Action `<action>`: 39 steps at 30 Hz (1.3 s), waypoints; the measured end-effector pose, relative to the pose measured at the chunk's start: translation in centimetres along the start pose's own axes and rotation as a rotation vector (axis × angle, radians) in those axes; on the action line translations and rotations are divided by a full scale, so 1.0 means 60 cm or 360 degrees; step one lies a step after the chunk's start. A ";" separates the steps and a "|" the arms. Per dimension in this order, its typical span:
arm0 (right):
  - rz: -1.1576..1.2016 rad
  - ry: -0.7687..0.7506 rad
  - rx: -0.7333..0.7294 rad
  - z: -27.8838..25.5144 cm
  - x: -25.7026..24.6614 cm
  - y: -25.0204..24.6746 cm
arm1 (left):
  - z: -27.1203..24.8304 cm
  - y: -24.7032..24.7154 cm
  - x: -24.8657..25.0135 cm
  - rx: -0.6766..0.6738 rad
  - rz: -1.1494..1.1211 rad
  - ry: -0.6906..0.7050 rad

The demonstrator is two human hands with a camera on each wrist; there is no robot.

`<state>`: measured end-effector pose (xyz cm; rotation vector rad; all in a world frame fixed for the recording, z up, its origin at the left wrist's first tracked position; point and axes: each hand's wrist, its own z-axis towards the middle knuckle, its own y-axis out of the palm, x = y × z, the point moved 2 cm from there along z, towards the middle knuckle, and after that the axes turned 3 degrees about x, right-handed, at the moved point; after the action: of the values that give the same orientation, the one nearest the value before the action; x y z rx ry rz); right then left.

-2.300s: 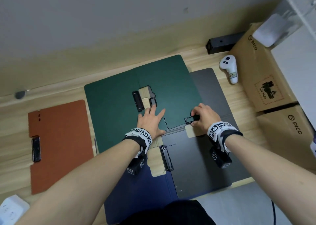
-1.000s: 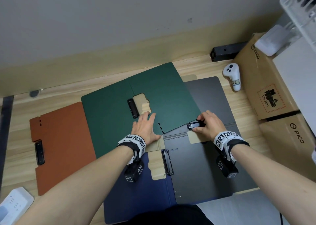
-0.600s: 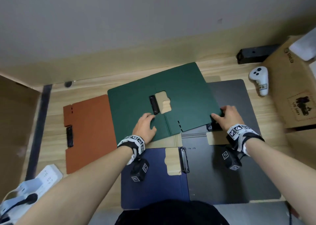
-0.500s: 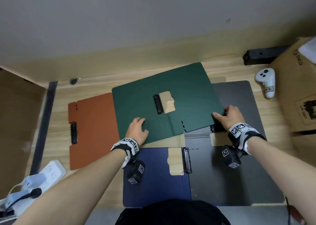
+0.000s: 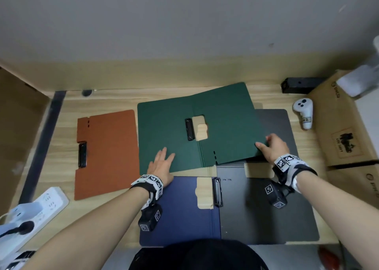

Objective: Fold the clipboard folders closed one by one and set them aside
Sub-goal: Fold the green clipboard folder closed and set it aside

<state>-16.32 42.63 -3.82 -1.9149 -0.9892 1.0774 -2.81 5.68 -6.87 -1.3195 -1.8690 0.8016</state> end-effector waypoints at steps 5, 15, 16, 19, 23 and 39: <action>0.0286 -0.0147 0.0068 -0.035 0.013 -0.014 | -0.008 -0.005 0.007 -0.0001 -0.0004 0.0097; 0.0313 -0.0589 0.0019 -0.064 0.031 -0.076 | 0.037 -0.189 0.066 0.0278 -0.0378 0.0304; 0.0300 -0.0618 0.0029 -0.070 0.026 -0.079 | 0.050 -0.219 0.084 0.0308 -0.0431 0.0325; 0.0320 -0.0657 0.0070 -0.077 0.020 -0.081 | 0.090 -0.294 0.133 0.0335 -0.0505 0.0390; 0.0351 -0.0712 0.0110 -0.088 0.000 -0.087 | 0.135 -0.350 0.190 0.0307 -0.0425 0.0495; 0.1275 -0.0120 -0.0282 -0.078 -0.063 -0.057 | 0.136 -0.466 0.095 0.0473 -0.1033 0.0360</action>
<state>-14.41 39.93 2.25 -2.5157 -0.3316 1.5372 -25.36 2.28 12.11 -0.5353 -1.7535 0.5270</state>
